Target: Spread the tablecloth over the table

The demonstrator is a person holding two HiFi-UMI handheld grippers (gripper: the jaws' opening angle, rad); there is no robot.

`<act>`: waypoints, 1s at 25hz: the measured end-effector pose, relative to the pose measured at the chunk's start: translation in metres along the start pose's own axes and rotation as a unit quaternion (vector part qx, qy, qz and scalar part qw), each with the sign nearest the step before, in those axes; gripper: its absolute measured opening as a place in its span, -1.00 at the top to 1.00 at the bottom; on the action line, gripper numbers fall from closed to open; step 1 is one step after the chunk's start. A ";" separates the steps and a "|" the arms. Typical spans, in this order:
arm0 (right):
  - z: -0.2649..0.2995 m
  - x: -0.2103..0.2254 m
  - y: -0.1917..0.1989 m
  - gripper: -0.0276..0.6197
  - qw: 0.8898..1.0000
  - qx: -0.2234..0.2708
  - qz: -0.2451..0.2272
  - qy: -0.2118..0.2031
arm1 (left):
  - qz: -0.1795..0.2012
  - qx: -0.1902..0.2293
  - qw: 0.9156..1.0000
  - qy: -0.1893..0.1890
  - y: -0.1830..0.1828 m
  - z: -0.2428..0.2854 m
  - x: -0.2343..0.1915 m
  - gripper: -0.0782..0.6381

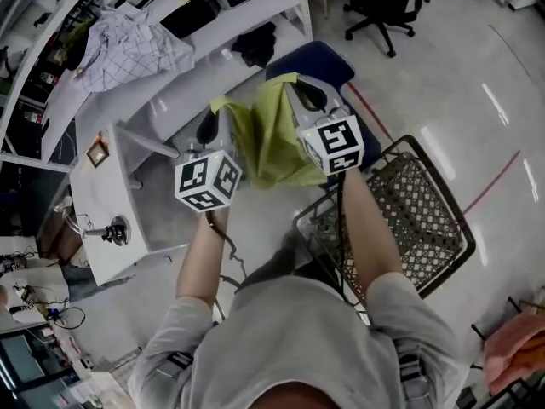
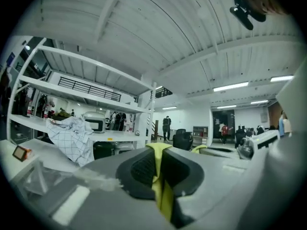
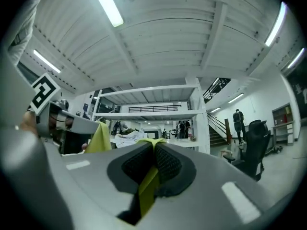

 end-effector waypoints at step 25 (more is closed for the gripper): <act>-0.715 0.129 -0.119 0.88 0.710 0.016 -0.158 0.686 | 0.042 0.039 0.902 0.429 -0.041 0.098 0.448 0.71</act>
Point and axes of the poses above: the fingertips, and each gripper's own axes: z forward along the fingers, x to its right, y out of its underside, the point moved 8 cm from there along -z, backward along the fingers, and after that the axes turned 3 degrees about -x, right-handed, at the moved point
